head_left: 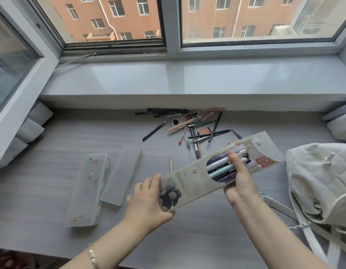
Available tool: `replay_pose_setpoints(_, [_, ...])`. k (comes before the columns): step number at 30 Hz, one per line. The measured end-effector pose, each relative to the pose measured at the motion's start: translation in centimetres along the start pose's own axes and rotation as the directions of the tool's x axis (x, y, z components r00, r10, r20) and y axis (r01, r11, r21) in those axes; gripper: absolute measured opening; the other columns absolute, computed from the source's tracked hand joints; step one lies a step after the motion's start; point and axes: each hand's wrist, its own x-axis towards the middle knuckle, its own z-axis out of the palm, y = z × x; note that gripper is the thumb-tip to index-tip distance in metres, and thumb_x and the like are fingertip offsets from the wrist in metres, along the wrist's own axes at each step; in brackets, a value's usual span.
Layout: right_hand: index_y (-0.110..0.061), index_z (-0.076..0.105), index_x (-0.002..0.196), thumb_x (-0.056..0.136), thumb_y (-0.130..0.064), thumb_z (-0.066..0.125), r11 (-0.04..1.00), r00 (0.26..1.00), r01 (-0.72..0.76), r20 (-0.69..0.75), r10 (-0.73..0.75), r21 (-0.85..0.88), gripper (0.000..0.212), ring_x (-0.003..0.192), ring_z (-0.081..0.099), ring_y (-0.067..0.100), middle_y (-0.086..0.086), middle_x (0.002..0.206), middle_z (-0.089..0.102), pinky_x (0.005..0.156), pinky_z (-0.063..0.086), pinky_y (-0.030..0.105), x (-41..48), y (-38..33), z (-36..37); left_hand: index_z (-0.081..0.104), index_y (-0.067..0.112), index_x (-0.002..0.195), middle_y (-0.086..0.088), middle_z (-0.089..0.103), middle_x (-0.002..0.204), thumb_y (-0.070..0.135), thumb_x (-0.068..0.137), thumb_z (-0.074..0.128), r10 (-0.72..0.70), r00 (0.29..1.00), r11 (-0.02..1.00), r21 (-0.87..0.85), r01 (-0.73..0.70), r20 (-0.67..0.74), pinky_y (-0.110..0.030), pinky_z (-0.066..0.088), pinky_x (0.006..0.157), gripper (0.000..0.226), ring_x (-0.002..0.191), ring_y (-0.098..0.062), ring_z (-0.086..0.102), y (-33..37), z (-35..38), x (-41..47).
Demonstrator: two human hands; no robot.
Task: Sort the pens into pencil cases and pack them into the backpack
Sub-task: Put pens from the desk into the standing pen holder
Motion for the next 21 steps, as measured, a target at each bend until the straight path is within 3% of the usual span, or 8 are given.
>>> replay_pose_setpoints(3, [-0.018,0.061,0.085,0.072,-0.020,0.070,1.000,0.998,-0.023,0.058,0.023,-0.006,0.016,0.071,0.065,0.019,0.004,0.083,0.068,0.076,0.054,0.037,0.1,0.2,-0.3,0.030,0.027,0.135,0.014,0.039,0.110,0.039,0.061,0.073,0.046,0.994,0.985,-0.160,-0.062,-0.097,-0.016,0.027,0.085,0.086,0.107,-0.013,0.029,0.0,0.0,0.1])
replay_pose_setpoints(6, [-0.019,0.062,0.083,0.077,-0.015,0.067,0.998,0.993,-0.069,0.095,0.068,0.010,0.009,0.058,0.067,0.010,-0.002,0.066,0.071,0.063,0.057,0.028,-0.4,0.9,-0.2,0.035,0.024,0.132,0.016,0.036,0.103,0.033,0.061,0.073,0.104,0.976,0.969,-0.203,-0.143,-0.192,-0.009,0.018,0.077,0.081,0.099,-0.008,0.024,1.1,0.2,0.0])
replay_pose_setpoints(11, [-0.020,0.065,0.087,0.070,-0.016,0.068,0.982,0.943,-0.135,0.288,0.169,-0.136,0.018,0.082,0.063,0.015,-0.001,0.078,0.072,0.078,0.052,0.036,-1.6,-0.2,-0.6,0.037,0.027,0.128,0.015,0.037,0.103,0.022,0.061,0.070,0.083,0.960,0.953,-0.262,-0.155,-0.268,-0.011,0.024,0.077,0.075,0.101,-0.009,0.023,1.1,0.4,0.3])
replay_pose_setpoints(13, [-0.024,0.062,0.098,0.056,-0.029,0.079,0.969,0.916,0.003,0.389,0.097,-0.247,0.046,0.088,0.064,0.012,-0.004,0.090,0.071,0.072,0.053,0.031,-1.6,-1.1,-1.2,0.040,0.026,0.126,0.012,0.039,0.102,0.018,0.059,0.069,0.063,0.961,0.944,-0.297,-0.146,-0.270,-0.012,0.024,0.076,0.073,0.100,-0.010,0.024,0.5,0.1,0.7])
replay_pose_setpoints(15, [-0.022,0.054,0.115,0.042,-0.036,0.089,0.925,0.906,0.265,0.399,-0.142,-0.272,0.082,0.094,0.066,0.012,-0.002,0.103,0.070,0.072,0.056,0.023,-1.1,-2.0,-2.2,0.041,0.024,0.126,0.011,0.041,0.103,0.016,0.059,0.070,0.049,0.962,0.939,-0.316,-0.136,-0.267,-0.013,0.025,0.078,0.073,0.100,-0.010,0.024,0.0,-0.3,1.2])
replay_pose_setpoints(16, [-0.021,0.044,0.127,0.047,-0.030,0.089,0.880,0.891,0.379,0.370,-0.263,-0.287,0.093,0.102,0.064,0.015,0.001,0.116,0.064,0.076,0.056,0.020,-0.8,-2.6,-2.8,0.042,0.025,0.126,0.011,0.041,0.103,0.016,0.059,0.070,0.045,0.964,0.941,-0.312,-0.129,-0.262,-0.014,0.026,0.079,0.073,0.100,-0.010,0.024,-0.2,-0.6,1.4])
replay_pose_setpoints(18, [-0.027,0.024,0.141,0.064,-0.012,0.078,0.742,0.849,0.522,0.336,-0.408,-0.420,0.095,0.116,0.055,0.020,0.000,0.133,0.048,0.088,0.052,0.023,-0.4,-3.8,-3.4,0.042,0.026,0.125,0.012,0.039,0.104,0.016,0.059,0.071,0.054,0.970,0.948,-0.293,-0.124,-0.236,-0.015,0.027,0.080,0.073,0.100,-0.010,0.023,-0.7,-0.9,1.6])
replay_pose_setpoints(21, [-0.025,0.037,0.137,0.075,-0.016,0.072,0.496,0.810,0.584,0.422,-0.407,-0.643,0.071,0.118,0.053,0.017,-0.003,0.132,0.050,0.099,0.046,0.038,0.0,-4.2,-3.5,0.041,0.027,0.124,0.013,0.038,0.104,0.016,0.059,0.071,0.074,0.980,0.956,-0.268,-0.122,-0.183,-0.016,0.028,0.081,0.074,0.100,-0.009,0.022,-1.1,-1.0,1.7])
